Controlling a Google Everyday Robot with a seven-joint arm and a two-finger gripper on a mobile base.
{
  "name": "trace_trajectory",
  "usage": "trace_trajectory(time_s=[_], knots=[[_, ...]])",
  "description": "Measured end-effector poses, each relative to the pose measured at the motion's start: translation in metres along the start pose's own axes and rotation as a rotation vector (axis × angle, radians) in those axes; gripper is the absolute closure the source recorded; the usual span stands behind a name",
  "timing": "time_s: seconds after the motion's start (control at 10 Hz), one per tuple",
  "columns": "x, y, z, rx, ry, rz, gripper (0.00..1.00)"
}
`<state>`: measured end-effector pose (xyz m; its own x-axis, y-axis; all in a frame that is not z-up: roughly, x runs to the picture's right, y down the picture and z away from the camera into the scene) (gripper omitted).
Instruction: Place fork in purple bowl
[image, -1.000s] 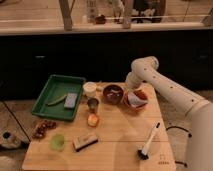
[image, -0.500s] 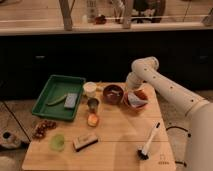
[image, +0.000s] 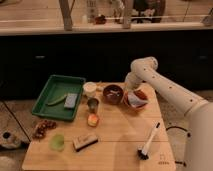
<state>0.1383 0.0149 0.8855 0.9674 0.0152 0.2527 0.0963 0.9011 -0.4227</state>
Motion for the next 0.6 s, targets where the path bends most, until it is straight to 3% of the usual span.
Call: trace_trajectory(time_s=[0.6], knots=[[-0.03, -0.012, 0.002, 0.01, -0.037, -0.06, 0.98]])
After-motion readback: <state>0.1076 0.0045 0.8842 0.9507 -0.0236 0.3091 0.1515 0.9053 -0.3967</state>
